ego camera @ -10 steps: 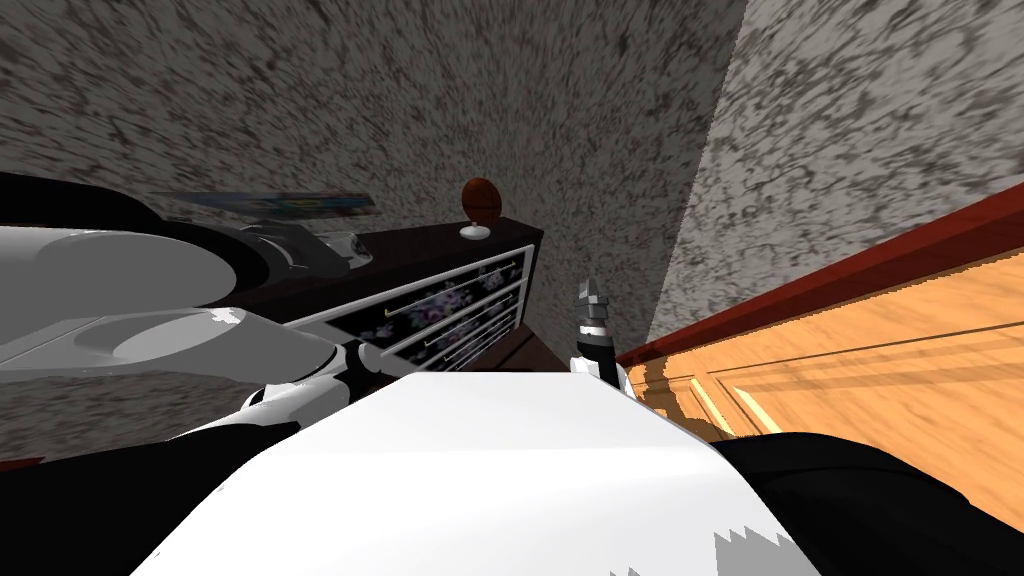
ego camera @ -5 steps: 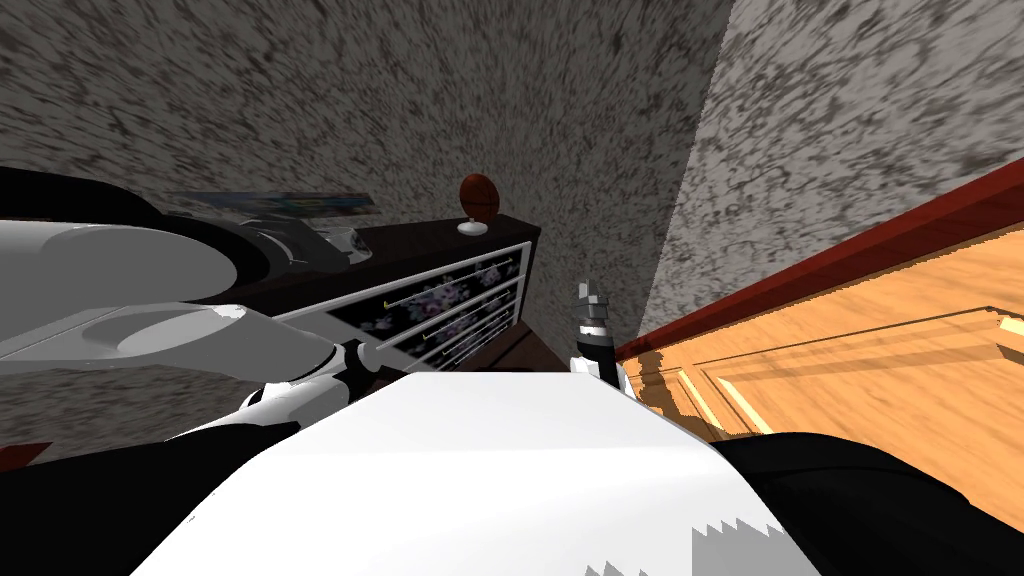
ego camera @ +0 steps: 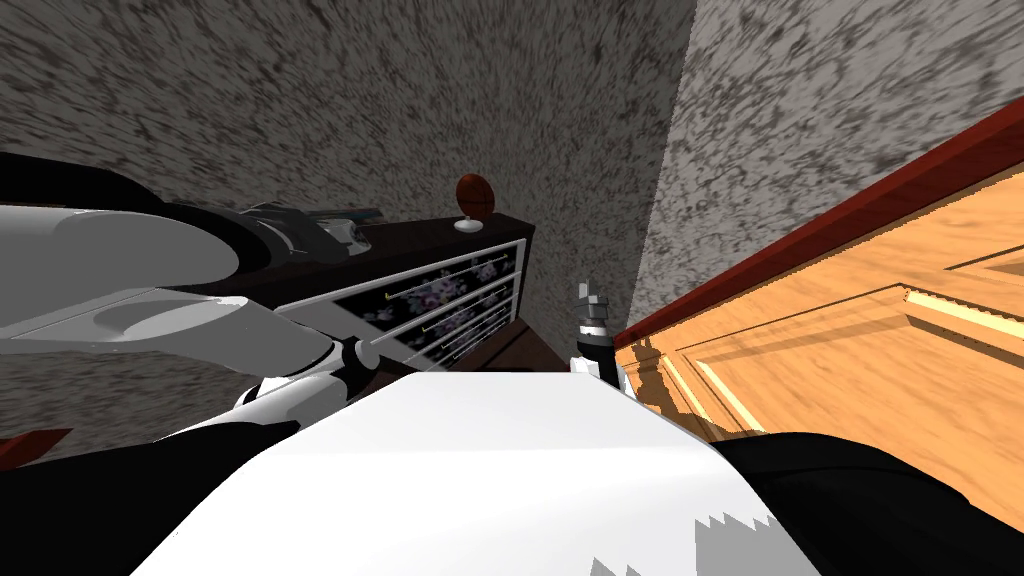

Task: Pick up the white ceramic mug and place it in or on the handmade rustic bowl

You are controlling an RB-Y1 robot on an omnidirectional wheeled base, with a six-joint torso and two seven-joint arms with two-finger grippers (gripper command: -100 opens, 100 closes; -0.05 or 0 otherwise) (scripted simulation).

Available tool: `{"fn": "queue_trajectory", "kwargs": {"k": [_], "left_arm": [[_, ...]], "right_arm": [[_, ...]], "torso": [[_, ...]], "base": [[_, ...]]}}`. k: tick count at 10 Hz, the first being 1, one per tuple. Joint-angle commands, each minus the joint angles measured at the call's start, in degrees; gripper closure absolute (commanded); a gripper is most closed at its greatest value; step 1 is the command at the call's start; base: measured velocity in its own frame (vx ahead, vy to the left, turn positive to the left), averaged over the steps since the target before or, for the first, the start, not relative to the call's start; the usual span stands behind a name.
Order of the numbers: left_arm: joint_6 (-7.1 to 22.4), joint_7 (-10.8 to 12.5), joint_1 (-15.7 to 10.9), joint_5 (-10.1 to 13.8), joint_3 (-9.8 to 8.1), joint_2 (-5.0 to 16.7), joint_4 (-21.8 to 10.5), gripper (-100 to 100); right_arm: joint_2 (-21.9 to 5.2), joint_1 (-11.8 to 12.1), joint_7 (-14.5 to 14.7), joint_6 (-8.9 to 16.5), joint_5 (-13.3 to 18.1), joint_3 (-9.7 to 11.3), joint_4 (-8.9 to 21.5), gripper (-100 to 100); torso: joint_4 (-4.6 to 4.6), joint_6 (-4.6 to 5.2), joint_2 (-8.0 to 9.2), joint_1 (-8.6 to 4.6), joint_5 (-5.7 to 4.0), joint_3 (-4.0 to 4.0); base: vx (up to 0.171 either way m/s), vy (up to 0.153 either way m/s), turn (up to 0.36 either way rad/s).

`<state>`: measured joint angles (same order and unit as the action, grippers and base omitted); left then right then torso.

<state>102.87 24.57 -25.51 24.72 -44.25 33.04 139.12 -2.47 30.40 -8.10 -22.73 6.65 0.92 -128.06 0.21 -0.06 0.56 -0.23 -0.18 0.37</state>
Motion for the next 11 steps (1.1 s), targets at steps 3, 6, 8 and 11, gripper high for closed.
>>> {"fn": "queue_trajectory", "kwargs": {"k": [3,6,8,11], "left_arm": [[-2.7,-2.5,-1.2,1.8,-0.34,1.8,-4.3,100],[-3.5,-4.5,-2.3,3.7,-0.85,3.9,-7.5,100],[-3.8,-5.8,-3.1,5.0,-1.28,5.6,-9.6,100],[-3.9,-7.4,-4.0,7.0,-1.99,8.7,-12.6,100]], "right_arm": [[0.0,0.0,0.0,0.0,0.0,0.0,0.0,0],[0.0,0.0,0.0,0.0,0.0,0.0,0.0,0],[0.0,0.0,0.0,0.0,0.0,0.0,0.0,0],[0.0,0.0,0.0,0.0,0.0,0.0,0.0,0]], "torso": [[-0.02,0.02,-0.06,0.03,-0.02,-0.04],[-0.05,0.02,-0.17,0.09,-0.03,-0.11],[-0.06,0.01,-0.17,0.13,-0.03,-0.11],[-0.06,0.00,-0.22,0.20,-0.02,-0.13]], "base": [[-0.087,-0.033,-0.032],[-0.066,-0.015,-0.035],[-0.068,-0.001,-0.030],[-0.051,0.009,-0.019]]}}
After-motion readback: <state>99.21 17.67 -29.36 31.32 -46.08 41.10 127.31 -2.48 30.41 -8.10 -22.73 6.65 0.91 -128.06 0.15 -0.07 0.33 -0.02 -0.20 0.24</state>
